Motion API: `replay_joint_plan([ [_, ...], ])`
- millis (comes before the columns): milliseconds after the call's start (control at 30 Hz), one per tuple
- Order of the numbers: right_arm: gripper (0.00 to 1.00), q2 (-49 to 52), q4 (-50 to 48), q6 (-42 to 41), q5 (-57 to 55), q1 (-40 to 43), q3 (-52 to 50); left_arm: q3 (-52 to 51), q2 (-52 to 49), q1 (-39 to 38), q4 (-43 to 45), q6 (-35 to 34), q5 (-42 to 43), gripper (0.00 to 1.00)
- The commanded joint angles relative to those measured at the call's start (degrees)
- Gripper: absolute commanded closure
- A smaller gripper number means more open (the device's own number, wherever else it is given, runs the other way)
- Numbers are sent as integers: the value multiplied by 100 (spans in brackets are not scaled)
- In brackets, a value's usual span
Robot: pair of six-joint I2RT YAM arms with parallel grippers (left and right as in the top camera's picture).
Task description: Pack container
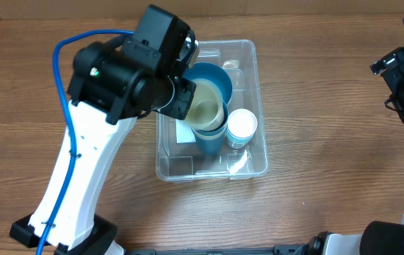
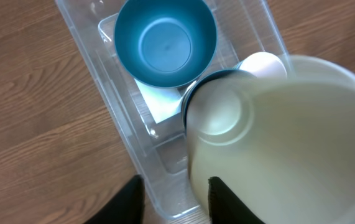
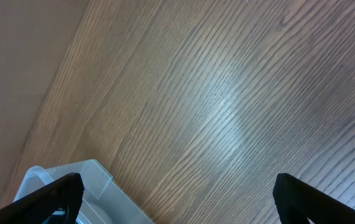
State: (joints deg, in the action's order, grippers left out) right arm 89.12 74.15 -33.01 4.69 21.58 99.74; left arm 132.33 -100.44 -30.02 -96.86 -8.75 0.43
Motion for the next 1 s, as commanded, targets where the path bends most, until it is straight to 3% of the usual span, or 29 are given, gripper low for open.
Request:
replay_joint_plan([
  [0, 0, -22, -31, -24, 13, -31, 76, -13, -131, -33, 17, 85, -90, 32],
  [33, 0, -22, -31, -24, 13, -31, 76, 66, -52, -20, 7, 87, -131, 0],
  [167, 0, -22, -31, -24, 13, -31, 76, 313, 365, 492, 7, -570, -706, 0],
  [233, 0, -22, -31, -24, 13, -31, 76, 317, 697, 1349, 7, -1032, -874, 0],
  [300, 0, -22, -31, -24, 13, -31, 76, 317, 925, 2297, 7, -1078, -828, 0],
  [400, 0, -22, -31, -24, 13, -31, 76, 317, 1099, 3080, 7, -1075, -831, 0],
  [767, 0, -103, -31, -24, 13, -35, 76, 315, 1073, 3193, 7, -1056, -833, 0],
  [967, 0, -1587, -31, -24, 11, -634, 76, 315, 1073, 3193, 7, -1058, -833, 0],
])
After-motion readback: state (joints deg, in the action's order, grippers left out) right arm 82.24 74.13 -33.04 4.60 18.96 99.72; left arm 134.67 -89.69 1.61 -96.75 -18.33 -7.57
